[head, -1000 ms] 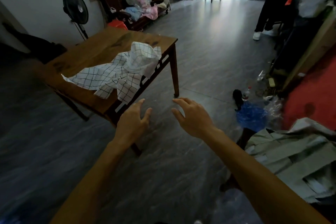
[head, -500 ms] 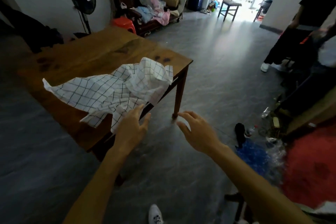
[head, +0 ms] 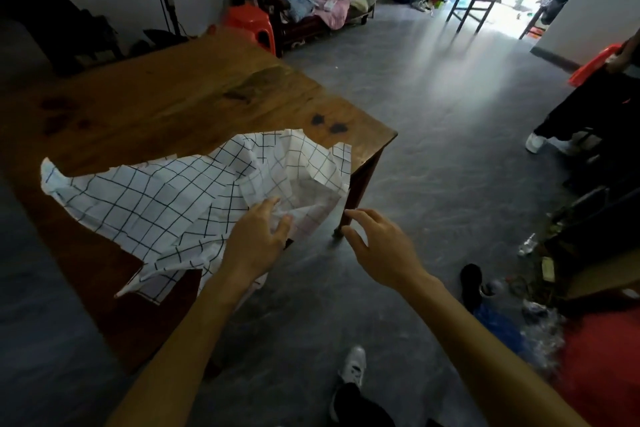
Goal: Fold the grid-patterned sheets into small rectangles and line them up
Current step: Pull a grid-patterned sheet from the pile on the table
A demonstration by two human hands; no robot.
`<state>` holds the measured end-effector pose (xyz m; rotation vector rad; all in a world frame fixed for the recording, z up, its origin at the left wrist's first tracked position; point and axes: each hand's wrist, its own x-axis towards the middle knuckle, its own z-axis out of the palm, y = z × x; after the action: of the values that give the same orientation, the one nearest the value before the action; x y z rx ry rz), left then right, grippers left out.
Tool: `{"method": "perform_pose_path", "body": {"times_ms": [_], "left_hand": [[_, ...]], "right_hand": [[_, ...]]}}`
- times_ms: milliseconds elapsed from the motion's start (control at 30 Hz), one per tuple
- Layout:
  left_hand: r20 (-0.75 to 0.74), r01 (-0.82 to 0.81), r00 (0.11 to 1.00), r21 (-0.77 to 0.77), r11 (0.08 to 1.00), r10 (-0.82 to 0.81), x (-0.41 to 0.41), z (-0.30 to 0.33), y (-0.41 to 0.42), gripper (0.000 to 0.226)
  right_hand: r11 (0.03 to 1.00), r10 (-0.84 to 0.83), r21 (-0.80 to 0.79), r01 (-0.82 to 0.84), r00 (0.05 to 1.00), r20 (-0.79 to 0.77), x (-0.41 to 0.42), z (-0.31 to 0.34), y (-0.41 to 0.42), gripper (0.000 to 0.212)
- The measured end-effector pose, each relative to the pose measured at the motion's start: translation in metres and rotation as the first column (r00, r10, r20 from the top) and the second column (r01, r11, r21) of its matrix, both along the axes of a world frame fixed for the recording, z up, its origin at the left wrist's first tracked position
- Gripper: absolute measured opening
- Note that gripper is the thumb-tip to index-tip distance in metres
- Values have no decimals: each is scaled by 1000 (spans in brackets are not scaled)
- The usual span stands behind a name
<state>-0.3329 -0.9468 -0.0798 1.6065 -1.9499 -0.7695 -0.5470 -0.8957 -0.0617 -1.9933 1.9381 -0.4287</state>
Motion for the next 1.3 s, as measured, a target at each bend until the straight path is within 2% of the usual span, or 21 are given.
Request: {"method": "perform_pose_path", "body": {"times_ms": [300,500,600,667,767,833,900,1000,1167,1233,1300], "left_hand": [[88,-69,994,33,997,66,-58,-26,-103,49],[213,-175,967,158,972,139,-106,-36,-160,53],[226,-232,956,191,954,187,-124,-40,-180,53],[230,-262,950,229,937,210,-128,-46,-188,53],[252,-311,937,288,906,242,-130,-52,-195,54],[241,-329,935,322,888,259,-134,-53,-200,56],[198,-343,937,367,865,287,-142,-50,-204,60],[120,-382,923,388,839,365,-152,-42,-209,82],[-40,-535,825,267,802,564,-156,-37,-227,120],[-72,-542,822,202,816,564,-154,-31,-240,119],[-126,-517,831,188,835,542,-153,-12,-250,116]], "right_hand": [[991,121,39,-125,987,109,-41,-44,-147,50],[973,212,67,-223,967,139,-60,-67,-246,65],[960,238,118,-254,962,134,-60,-78,-287,68],[938,268,200,-285,958,104,-57,-85,-307,60],[882,340,314,-351,936,92,-53,-91,-326,16],[865,317,348,-362,931,182,-49,-91,-339,30],[876,262,321,-359,915,307,-43,-85,-352,32],[897,174,277,-343,853,493,-30,-62,-375,35],[902,-9,314,-295,715,699,-12,-13,-406,25],[907,-66,323,-269,668,741,-6,7,-412,23],[916,-125,335,-221,635,762,-1,25,-418,29]]}}
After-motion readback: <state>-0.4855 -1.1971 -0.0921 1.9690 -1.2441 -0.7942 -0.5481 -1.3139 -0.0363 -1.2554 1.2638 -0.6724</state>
